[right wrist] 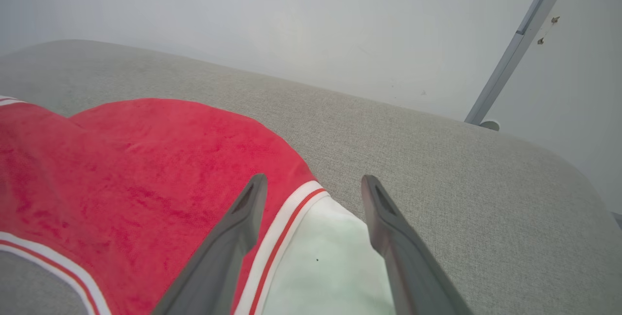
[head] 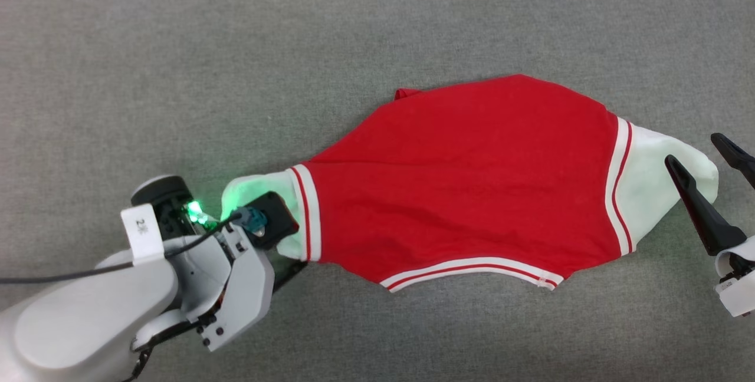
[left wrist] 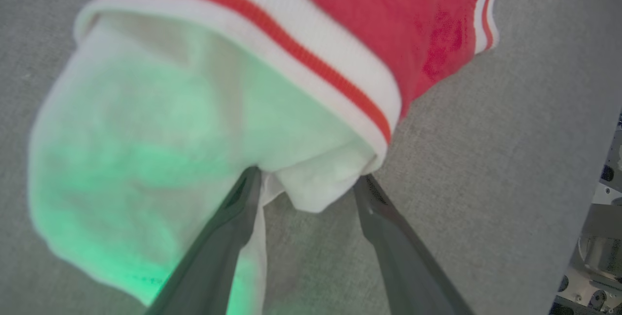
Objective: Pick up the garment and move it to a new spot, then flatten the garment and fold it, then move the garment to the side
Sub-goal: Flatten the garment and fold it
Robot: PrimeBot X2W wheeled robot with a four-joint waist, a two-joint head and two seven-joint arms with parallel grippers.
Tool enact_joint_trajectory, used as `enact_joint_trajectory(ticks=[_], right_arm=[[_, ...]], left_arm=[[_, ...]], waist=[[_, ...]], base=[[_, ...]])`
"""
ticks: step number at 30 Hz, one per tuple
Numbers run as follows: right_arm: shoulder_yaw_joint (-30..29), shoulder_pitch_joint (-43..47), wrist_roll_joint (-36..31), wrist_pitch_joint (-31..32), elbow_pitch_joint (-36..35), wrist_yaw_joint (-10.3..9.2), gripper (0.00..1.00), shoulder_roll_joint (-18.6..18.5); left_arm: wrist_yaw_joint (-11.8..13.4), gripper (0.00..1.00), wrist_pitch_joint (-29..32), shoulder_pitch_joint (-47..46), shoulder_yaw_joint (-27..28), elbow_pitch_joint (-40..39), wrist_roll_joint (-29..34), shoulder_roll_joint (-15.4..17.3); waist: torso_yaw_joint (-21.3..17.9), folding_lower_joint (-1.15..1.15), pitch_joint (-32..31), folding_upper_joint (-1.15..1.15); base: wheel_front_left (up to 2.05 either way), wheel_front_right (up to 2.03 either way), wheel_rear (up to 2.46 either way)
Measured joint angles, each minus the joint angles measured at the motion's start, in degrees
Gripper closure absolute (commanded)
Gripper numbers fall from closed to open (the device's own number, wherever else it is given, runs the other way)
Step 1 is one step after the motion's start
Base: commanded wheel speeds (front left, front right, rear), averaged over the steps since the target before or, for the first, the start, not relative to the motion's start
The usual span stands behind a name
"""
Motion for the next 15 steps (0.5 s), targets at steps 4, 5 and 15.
enact_joint_trajectory(ticks=[4, 5, 15], right_arm=[[0.20, -0.27, 0.07, -0.16, -0.02, 0.00, 0.00, -0.02], [0.20, -0.41, 0.07, -0.21, -0.05, 0.00, 0.00, -0.03], [7.45, -2.47, -1.96, 6.50, -2.78, 0.00, 0.00, -5.86]], left_arm=[[0.02, 1.00, 1.55, -0.18, 0.30, -0.42, 0.60, 0.01], [0.03, 1.00, 1.63, -0.18, 0.40, -0.56, 0.67, 0.08], [0.10, 1.00, 2.59, -0.15, 0.60, -2.59, 0.22, 0.98]], waist=[[-0.46, 0.00, 1.00, 0.00], [-0.54, 0.00, 1.20, 0.00], [-0.57, 0.00, 2.42, 0.00]], base=[[0.00, 0.00, 0.00], [0.00, 0.00, 0.00], [0.00, 0.00, 0.00]])
